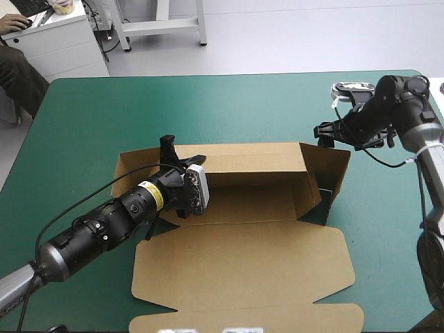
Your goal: Fold the box
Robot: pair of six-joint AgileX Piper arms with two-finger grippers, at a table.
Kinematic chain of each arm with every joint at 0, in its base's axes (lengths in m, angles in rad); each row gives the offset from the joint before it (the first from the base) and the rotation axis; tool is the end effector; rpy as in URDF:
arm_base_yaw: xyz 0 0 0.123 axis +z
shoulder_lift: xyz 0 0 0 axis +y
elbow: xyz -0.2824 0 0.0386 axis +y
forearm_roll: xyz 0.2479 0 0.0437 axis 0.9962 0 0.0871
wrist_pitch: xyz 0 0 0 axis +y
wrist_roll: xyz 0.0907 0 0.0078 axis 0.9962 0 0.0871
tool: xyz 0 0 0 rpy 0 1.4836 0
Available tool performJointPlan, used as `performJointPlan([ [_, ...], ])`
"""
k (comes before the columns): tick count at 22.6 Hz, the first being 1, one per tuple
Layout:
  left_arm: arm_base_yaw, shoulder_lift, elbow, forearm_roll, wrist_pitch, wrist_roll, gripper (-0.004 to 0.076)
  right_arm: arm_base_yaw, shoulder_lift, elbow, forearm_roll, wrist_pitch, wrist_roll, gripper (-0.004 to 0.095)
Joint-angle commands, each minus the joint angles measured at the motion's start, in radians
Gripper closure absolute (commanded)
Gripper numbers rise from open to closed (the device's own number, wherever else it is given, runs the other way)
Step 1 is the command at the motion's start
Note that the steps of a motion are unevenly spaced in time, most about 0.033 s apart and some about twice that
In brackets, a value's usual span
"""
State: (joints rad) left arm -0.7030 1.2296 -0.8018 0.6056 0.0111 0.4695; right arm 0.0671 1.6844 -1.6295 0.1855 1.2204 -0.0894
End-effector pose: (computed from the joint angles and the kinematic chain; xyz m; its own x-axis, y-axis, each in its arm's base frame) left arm 0.2072 -0.1747 0.3077 0.4403 0.7798 -0.4450 0.5353 0.1699 0.8274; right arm 0.3523 0.0395 0.3462 -0.9199 -0.0866 -0.3825 -0.1546 0.9764 0.1508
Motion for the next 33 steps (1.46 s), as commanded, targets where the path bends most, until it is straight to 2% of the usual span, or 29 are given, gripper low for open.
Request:
performJointPlan([
  [1, -0.014, -0.004, -0.007, -0.027, -0.011, -0.043, 0.0734, -0.014, -0.127, 0.079, -0.008, 0.032, -0.057, 0.0126],
  [4, -0.014, -0.004, -0.009, -0.029, -0.011, -0.052, 0.0734, -0.014, -0.165, 0.143, 0.002, -0.003, -0.076, 0.0126],
  [8, -0.014, -0.004, -0.058, -0.031, 0.006, -0.145, 0.0734, -0.014, -0.165, 0.139, 0.002, 0.010, -0.080, 0.0126],
  [12, -0.014, -0.004, -0.087, -0.018, 0.022, -0.145, 0.0734, -0.014, -0.167, 0.143, 0.073, 0.034, -0.094, 0.0126],
  [16, -0.012, -0.004, -0.087, -0.012, 0.085, -0.145, 0.0734, -0.014, -0.191, 0.145, 0.125, 0.034, -0.131, 0.0127],
  [27, 0.055, 0.003, -0.087, -0.008, 0.038, -0.199, 0.0734, -0.014, -0.258, 0.330, 0.136, 0.009, -0.175, 0.0126],
  [33, 0.055, 0.051, -0.092, -0.001, 0.027, -0.200, 0.0734, -0.014, -0.329, 0.404, 0.220, 0.008, -0.219, 0.0127],
])
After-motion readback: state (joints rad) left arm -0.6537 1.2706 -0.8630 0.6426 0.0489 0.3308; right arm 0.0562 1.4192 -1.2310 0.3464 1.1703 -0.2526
